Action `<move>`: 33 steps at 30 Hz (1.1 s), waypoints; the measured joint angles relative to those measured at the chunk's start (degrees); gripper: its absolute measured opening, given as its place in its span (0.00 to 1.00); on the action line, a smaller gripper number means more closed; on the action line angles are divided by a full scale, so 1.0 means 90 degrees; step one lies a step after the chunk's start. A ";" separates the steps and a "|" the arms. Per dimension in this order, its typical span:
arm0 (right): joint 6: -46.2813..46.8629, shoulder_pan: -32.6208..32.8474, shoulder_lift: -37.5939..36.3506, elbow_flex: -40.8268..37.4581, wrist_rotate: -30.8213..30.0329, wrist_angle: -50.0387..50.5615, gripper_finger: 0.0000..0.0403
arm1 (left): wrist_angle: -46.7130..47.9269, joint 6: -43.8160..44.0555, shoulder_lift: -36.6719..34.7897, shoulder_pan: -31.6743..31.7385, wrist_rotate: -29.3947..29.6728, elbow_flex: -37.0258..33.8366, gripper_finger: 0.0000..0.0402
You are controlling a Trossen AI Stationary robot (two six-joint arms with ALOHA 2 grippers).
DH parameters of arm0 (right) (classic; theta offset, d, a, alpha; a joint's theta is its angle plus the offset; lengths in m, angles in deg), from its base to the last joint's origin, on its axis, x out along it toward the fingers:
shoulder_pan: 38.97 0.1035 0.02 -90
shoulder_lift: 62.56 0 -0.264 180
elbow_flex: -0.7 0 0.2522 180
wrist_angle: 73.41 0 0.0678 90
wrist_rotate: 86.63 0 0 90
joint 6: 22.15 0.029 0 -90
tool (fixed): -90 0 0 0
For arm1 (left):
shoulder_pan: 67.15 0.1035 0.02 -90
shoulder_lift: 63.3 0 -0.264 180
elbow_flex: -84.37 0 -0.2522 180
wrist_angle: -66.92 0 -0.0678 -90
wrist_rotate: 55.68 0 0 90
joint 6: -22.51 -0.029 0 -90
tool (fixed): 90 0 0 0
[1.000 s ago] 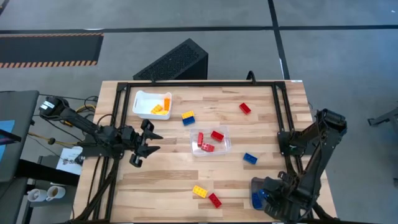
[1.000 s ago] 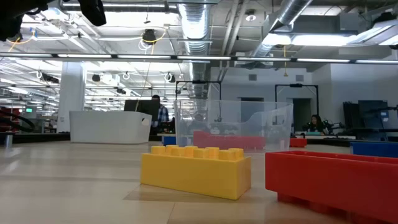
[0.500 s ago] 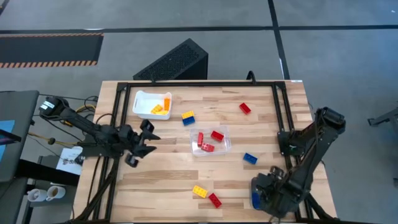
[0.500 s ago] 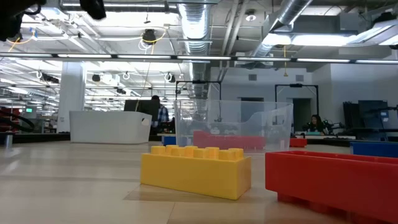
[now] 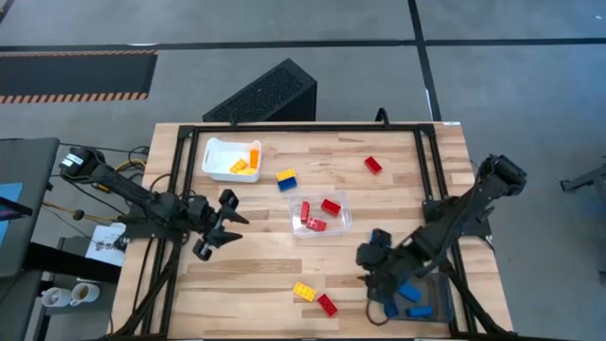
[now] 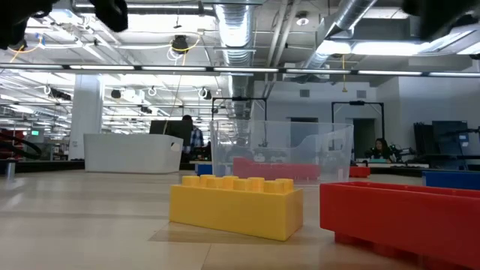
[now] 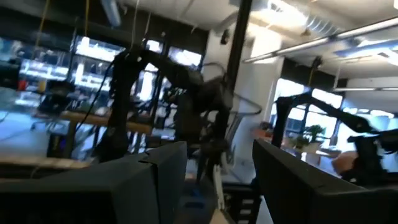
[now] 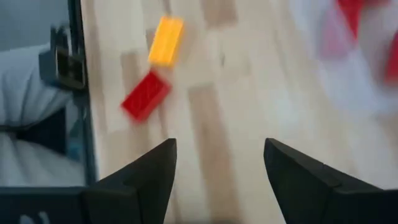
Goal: Sort & place blocks by color
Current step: Put the red game piece into the transparent bin
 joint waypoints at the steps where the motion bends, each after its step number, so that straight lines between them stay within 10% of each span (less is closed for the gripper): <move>1: -0.0296 -0.0111 0.0000 0.0000 -0.0100 -0.0127 0.65 | 0.0070 0.0031 0.0022 0.0000 0.0033 0.0000 0.43; 33: -0.5177 -0.3707 0.0005 0.0000 0.0441 -0.1056 0.65 | 0.2313 0.0073 0.0840 0.1241 0.0138 0.1104 0.43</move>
